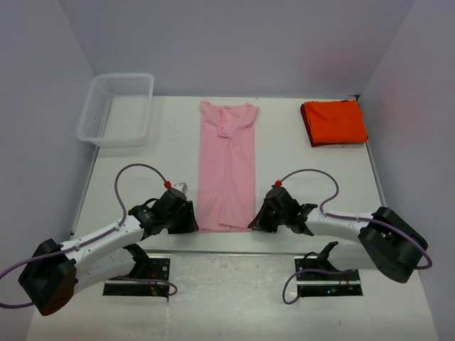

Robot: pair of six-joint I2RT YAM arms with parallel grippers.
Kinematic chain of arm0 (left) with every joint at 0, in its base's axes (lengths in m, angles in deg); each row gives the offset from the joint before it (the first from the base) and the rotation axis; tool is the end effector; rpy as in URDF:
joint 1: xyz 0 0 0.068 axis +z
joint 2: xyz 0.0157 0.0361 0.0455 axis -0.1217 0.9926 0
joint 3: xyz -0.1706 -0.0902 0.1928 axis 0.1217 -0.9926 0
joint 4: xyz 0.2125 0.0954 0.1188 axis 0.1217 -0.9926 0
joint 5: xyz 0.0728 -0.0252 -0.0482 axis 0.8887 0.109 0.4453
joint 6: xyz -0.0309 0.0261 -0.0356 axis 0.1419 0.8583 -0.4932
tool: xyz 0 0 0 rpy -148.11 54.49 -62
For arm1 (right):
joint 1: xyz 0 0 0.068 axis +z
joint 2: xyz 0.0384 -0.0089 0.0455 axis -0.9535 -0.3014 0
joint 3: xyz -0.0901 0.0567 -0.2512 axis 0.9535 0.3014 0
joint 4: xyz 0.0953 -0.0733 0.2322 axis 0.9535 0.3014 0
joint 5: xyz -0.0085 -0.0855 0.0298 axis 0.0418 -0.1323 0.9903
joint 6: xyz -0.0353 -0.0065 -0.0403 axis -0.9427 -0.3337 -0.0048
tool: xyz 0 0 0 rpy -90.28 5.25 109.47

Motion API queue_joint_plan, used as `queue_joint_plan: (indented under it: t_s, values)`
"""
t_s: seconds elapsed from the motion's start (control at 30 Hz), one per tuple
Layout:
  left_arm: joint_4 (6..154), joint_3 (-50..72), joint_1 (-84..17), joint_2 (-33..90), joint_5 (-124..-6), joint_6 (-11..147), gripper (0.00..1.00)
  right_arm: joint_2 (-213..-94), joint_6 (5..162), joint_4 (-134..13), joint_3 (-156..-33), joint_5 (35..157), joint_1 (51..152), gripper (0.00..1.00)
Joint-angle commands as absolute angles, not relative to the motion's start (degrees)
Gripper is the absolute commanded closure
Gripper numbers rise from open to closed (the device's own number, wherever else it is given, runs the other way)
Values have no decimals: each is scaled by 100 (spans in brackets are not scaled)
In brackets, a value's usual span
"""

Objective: Fold and stack the t-shirts
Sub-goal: Grab the bottom of the folded rectangular tshirt with both arms

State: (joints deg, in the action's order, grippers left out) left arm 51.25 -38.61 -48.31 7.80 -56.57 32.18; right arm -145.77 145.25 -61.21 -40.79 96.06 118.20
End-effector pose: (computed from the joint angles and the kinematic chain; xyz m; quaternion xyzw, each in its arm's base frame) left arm 0.1231 -0.1082 0.1561 -0.0534 0.9615 -0.1890 0.1923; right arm 0.1447 0.1556 0.1257 0.1632 0.9285 0.3104 0.1220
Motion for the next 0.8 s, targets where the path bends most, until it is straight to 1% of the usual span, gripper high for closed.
queue_joint_plan:
  t_s: [0.0,0.23,0.53,0.7,0.77]
  values:
    - [5642,-3953,-4883,1038,-5702,3020,48,-14591,14384,-5496,-3925,9225,11852,100]
    - [6004,-3953,-4900,1399,-5772,3055,49,-14494,14358,-5390,-3925,9181,11860,100]
    - [5978,-4067,-4909,1320,-5851,2994,59,-14520,14393,-5355,-3943,9145,11860,100]
    - [6091,-4120,-4926,1346,-5895,2932,59,-14582,14384,-5399,-3951,9145,11860,100]
    - [6231,-4199,-4918,1399,-6079,2915,59,-14634,14384,-5407,-3978,9154,11860,100]
